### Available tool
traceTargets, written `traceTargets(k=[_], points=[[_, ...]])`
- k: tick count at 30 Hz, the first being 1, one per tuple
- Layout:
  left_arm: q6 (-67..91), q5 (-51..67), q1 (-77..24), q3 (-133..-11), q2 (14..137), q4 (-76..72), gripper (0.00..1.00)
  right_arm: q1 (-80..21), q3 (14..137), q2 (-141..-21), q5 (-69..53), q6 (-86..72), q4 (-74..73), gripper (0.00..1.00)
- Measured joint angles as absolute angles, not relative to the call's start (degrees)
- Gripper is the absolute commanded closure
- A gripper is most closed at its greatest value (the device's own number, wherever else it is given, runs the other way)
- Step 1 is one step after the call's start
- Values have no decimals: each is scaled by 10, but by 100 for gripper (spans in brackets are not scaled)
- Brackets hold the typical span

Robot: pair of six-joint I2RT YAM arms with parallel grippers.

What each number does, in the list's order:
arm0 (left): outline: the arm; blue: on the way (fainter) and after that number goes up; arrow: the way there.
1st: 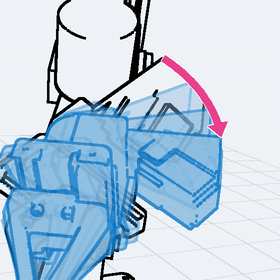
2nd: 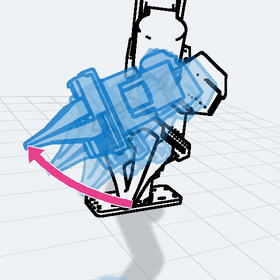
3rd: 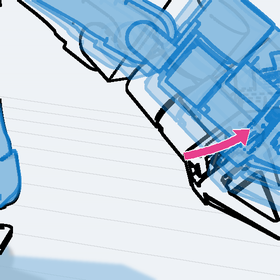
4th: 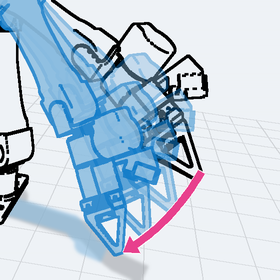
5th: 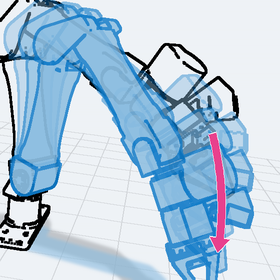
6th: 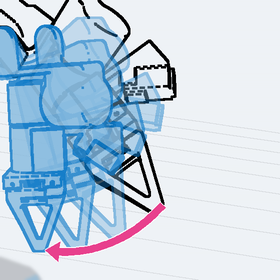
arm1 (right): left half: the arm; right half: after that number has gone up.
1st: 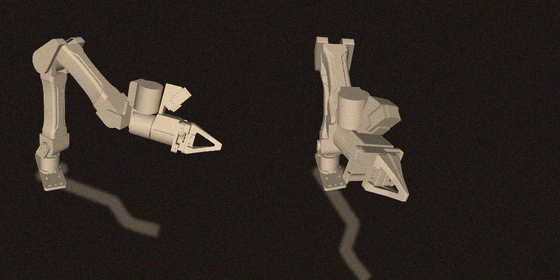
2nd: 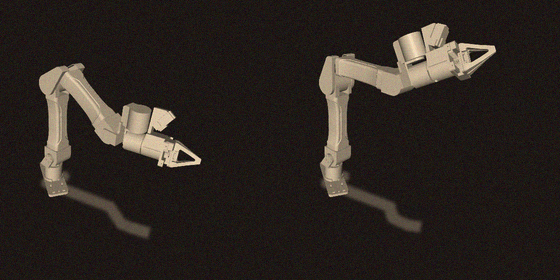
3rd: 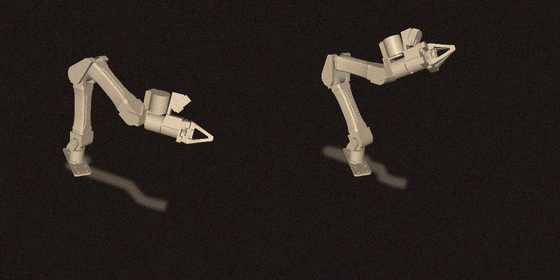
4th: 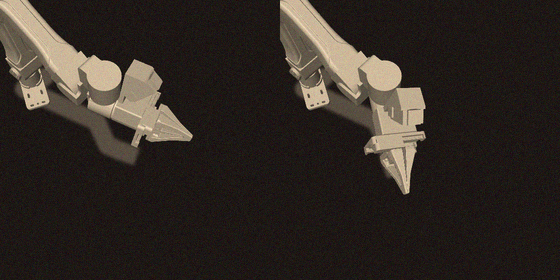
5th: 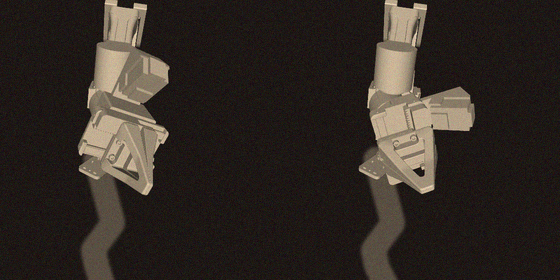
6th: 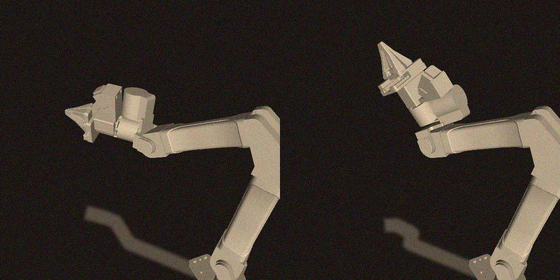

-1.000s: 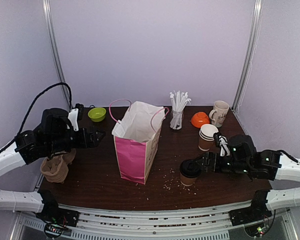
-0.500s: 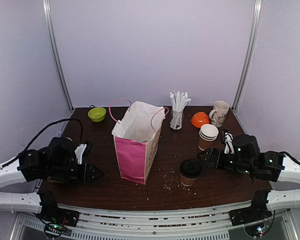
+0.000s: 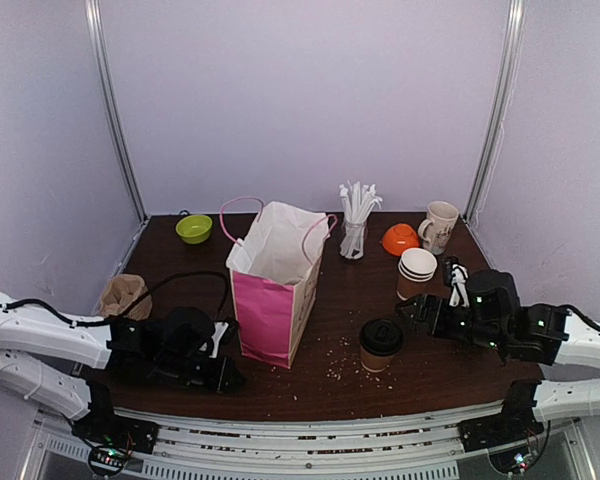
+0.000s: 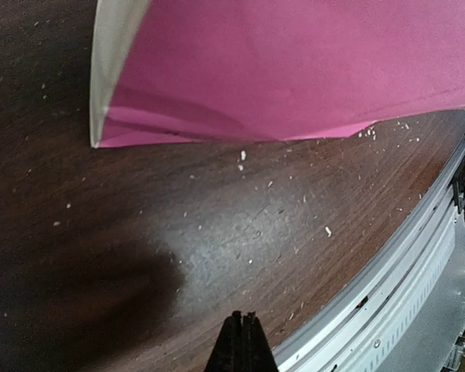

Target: Pack the takeout coffee

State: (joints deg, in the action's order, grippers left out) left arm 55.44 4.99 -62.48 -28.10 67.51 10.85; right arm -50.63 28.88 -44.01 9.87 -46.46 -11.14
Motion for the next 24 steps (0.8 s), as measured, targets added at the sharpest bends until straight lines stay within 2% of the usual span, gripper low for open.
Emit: traceTargets(k=[20, 21, 24], points=[[508, 58, -499, -375, 905, -51, 100, -501, 256, -473, 60, -480, -70, 1], [503, 58, -496, -384, 911, -51, 97, -501, 256, -473, 57, -480, -72, 2], [485, 58, -491, -402, 913, -50, 77, -500, 256, -470, 39, -479, -76, 3]])
